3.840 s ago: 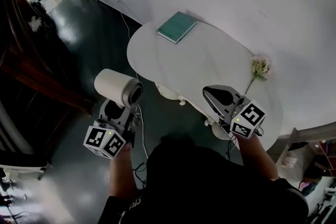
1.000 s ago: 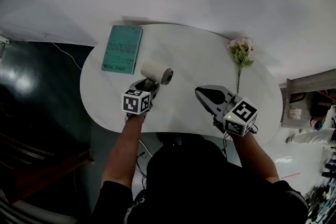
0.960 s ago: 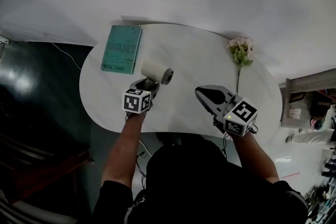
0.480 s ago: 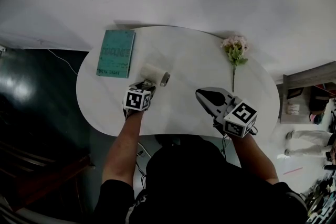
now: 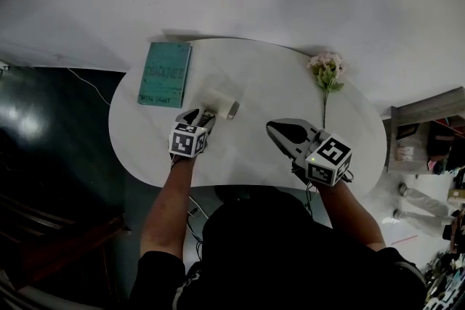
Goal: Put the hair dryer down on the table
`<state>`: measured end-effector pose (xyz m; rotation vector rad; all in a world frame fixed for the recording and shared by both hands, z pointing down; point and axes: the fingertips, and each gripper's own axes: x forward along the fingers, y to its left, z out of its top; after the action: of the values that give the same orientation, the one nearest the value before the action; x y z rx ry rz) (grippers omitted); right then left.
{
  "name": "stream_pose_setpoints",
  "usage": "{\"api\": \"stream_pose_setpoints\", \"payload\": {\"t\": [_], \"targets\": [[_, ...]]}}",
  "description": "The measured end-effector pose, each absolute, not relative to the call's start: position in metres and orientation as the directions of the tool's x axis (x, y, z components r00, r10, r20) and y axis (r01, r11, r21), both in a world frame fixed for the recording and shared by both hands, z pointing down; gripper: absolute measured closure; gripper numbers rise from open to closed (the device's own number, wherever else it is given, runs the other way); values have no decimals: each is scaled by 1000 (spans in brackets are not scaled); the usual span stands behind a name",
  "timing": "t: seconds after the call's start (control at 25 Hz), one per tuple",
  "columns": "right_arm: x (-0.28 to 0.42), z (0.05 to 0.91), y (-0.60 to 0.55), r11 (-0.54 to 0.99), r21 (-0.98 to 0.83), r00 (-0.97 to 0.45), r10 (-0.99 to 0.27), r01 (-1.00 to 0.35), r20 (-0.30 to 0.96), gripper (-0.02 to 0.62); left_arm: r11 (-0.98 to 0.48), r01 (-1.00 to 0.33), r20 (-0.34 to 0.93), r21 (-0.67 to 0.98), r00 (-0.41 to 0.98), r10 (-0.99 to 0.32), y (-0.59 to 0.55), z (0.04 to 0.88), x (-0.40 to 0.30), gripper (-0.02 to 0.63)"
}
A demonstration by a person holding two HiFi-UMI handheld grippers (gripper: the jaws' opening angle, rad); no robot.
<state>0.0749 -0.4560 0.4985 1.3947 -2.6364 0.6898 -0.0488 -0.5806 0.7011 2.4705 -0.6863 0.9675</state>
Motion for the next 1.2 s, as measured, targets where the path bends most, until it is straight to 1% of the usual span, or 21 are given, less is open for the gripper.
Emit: {"api": "stream_pose_setpoints", "payload": {"t": [0.12,0.2,0.24,0.36,0.52,0.68,0.84,1.04,1.2], "targets": [[63,490,-460,504,-337,-593,-761,-795,262,589,-786,-588,651,189,675,-348,-579,673,-64,369],[56,483,-464,516,-324,-598,-761,-793,253,589,-786,-591,600,178,699,-390,-575,651,-78,431],[52,479,-466,521,-315,-599,-761,-793,249,589,-791,-591,580,160,705,-409,-573,640,-86,443],[41,467,-472,536,-282,-600,-763,-795,242,589,-796,-594,530,116,715,-456,-571,610,-109,448],[19,452,-470,548,-250,-600,-765,-798,236,589,-771,-616,456,158,738,-497,-565,575,-142,469],[1,447,-455,530,-256,-584,-775,-808,240,589,-764,-619,390,181,758,-522,-547,555,-167,497],[-14,457,-432,479,-277,-545,-795,-833,265,589,-753,-617,366,230,772,-520,-527,555,-193,517],[-19,484,-394,410,-314,-503,-801,-856,325,589,-718,-633,373,289,765,-524,-507,567,-210,538],[-11,482,-381,392,-316,-485,-818,-864,309,589,-685,-667,362,293,741,-566,-495,560,-216,568]]}}
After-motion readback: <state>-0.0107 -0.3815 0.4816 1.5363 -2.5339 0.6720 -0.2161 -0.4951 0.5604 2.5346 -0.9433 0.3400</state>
